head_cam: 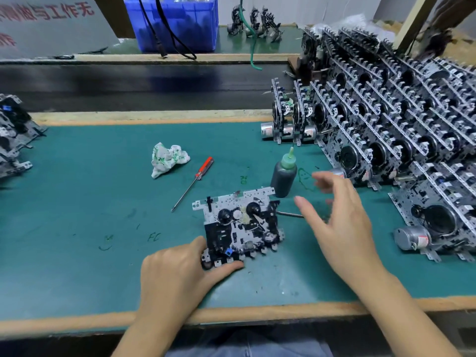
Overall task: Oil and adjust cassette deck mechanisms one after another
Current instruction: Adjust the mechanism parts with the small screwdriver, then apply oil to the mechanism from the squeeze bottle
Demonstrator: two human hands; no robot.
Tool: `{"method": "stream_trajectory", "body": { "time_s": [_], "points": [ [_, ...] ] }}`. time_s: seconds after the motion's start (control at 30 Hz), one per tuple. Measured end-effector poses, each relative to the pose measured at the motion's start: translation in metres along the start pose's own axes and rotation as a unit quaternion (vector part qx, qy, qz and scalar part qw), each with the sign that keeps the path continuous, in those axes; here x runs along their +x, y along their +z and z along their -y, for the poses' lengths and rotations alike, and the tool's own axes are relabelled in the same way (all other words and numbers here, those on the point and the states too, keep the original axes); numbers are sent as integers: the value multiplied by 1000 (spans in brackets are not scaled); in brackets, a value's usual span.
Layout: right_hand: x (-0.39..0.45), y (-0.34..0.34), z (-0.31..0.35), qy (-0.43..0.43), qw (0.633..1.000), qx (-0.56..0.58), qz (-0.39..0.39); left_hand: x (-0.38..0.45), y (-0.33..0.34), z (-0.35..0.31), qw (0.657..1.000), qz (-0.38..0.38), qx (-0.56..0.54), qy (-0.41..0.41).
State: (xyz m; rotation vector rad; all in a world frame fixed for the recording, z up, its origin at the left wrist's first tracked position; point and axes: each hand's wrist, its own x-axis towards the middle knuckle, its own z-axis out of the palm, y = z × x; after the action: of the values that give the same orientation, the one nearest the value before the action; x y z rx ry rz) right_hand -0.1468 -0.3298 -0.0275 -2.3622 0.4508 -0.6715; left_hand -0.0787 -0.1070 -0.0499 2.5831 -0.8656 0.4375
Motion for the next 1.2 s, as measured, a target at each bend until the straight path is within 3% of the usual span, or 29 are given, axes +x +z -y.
{"method": "stream_trajectory", "body": {
  "time_s": [0.13, 0.27, 0.4, 0.67, 0.9, 0.97, 1.1, 1.17, 1.2],
  "points": [
    [20, 17, 11, 64, 992, 94, 56, -1, 2, 1, 1000, 22, 13, -15],
    [37, 28, 11, 149, 947, 276, 71, 0, 1, 1, 999, 26, 10, -34],
    [44, 38, 3, 164, 953, 241, 84, -2, 2, 0, 999, 25, 14, -15],
    [26, 29, 9, 103, 937, 323, -78, -1, 2, 0, 999, 28, 15, -23],
    [-7, 21, 19, 25, 935, 349, -57, -2, 2, 0, 999, 30, 14, -19],
    [-9, 18, 21, 29, 908, 415, -47, -2, 2, 0, 999, 29, 13, -18],
    [-9, 14, 23, 136, 788, 599, -34, -2, 2, 0, 999, 40, 19, -26],
    [-9, 13, 22, 180, 764, 617, -55, -2, 2, 0, 999, 43, 20, -27],
    [-10, 13, 22, 186, 769, 609, -60, -2, 2, 0, 999, 43, 19, -28]
  ]
}}
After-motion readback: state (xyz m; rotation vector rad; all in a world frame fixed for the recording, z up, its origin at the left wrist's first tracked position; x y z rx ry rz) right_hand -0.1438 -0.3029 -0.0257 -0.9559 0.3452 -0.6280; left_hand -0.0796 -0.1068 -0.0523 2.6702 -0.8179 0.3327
